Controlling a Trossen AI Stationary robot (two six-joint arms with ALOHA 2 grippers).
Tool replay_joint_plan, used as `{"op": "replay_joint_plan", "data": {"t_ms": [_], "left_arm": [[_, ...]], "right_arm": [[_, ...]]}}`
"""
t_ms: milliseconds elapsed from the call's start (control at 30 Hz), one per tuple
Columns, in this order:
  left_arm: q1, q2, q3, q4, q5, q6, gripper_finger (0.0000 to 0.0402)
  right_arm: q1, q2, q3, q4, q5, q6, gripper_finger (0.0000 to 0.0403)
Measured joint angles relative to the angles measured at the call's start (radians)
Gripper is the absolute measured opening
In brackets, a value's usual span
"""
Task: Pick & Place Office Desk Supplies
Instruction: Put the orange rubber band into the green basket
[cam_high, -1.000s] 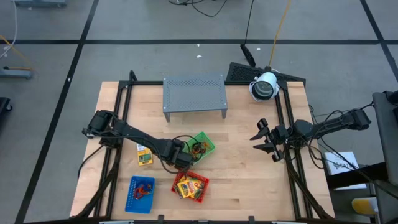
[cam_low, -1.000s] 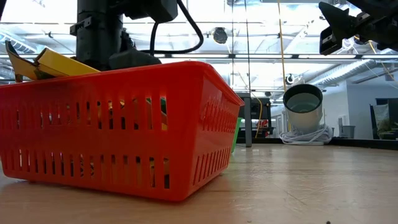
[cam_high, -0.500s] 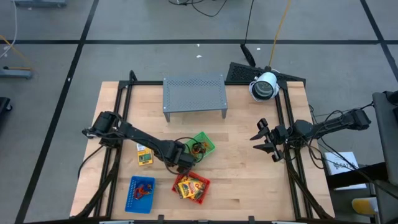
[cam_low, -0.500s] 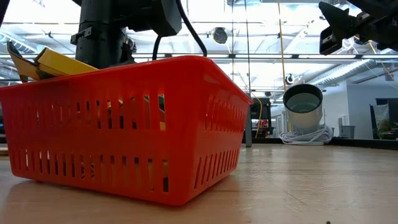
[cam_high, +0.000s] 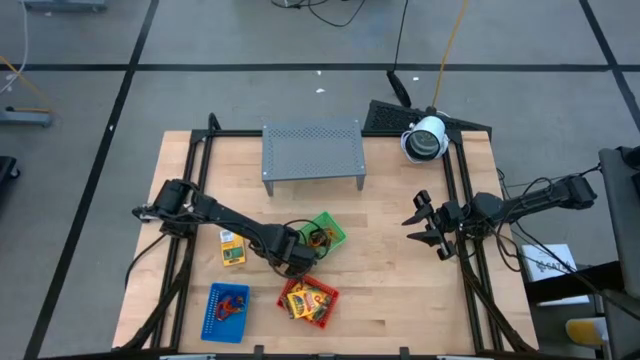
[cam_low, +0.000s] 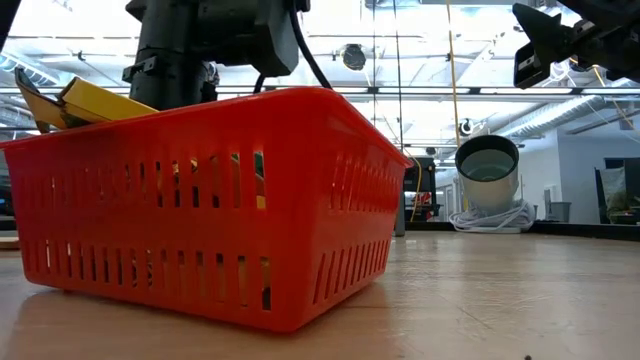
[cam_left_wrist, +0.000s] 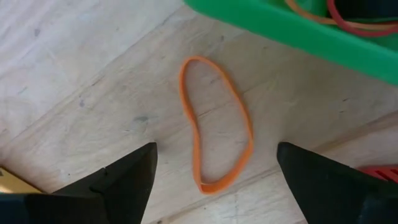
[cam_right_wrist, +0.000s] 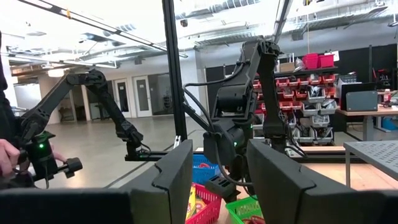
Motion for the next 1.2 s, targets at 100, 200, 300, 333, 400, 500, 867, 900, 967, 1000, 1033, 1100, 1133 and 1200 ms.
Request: {"op": "replay_joint_plan", "data": {"t_ms": [100, 200, 300, 333, 400, 500, 867, 900, 967, 1000, 1033, 1100, 1133, 1200], "left_arm": [[0.003, 0.0, 0.0, -0.014, 0.0, 0.001, 0.0346], [0.006, 0.001, -0.001, -0.014, 0.014, 0.014, 0.0347], [0.015, 0.003, -0.001, -0.005, 0.05, 0.03, 0.0346], [0.018, 0.003, -0.002, 0.0, 0.061, 0.032, 0.0347], [0.019, 0.003, -0.002, 0.002, 0.064, 0.035, 0.0346], [0.018, 0.003, -0.002, 0.006, 0.064, 0.035, 0.0346], [0.017, 0.003, -0.004, 0.04, 0.065, 0.045, 0.03], [0.017, 0.003, -0.004, 0.042, 0.066, 0.045, 0.0287], [0.017, 0.004, -0.004, 0.044, 0.069, 0.05, 0.0261], [0.017, 0.004, -0.004, 0.044, 0.07, 0.054, 0.0247], [0.016, 0.004, -0.004, 0.044, 0.071, 0.056, 0.0234], [0.016, 0.004, -0.004, 0.045, 0.071, 0.056, 0.0208], [0.016, 0.004, -0.004, 0.046, 0.071, 0.056, 0.0195], [0.016, 0.004, -0.004, 0.046, 0.069, 0.056, 0.0171]], "right_arm": [[0.0, 0.0, 0.0, 0.0, 0.0, 0.0, 0.0141], [0.0, 0.0, 0.0, 0.0, 0.0, 0.0, 0.0141], [0.0, 0.0, 0.0, 0.0, 0.0, 0.0, 0.0141], [0.0, 0.0, 0.0, 0.0, 0.0, 0.0, 0.0141], [0.0, 0.0, 0.0, 0.0, 0.0, 0.0, 0.0141], [0.0, 0.0, 0.0, 0.0, 0.0, 0.0, 0.0141], [0.0, 0.0, 0.0, 0.0, 0.0, 0.0, 0.0141], [0.0, 0.0, 0.0, 0.0, 0.0, 0.0, 0.0141], [0.0, 0.0, 0.0, 0.0, 0.0, 0.0, 0.0141], [0.0, 0.0, 0.0, 0.0, 0.0, 0.0, 0.0141], [0.0, 0.0, 0.0, 0.0, 0.0, 0.0, 0.0141], [0.0, 0.0, 0.0, 0.0, 0.0, 0.0, 0.0141], [0.0, 0.0, 0.0, 0.0, 0.0, 0.0, 0.0141], [0.0, 0.0, 0.0, 0.0, 0.0, 0.0, 0.0141]]}}
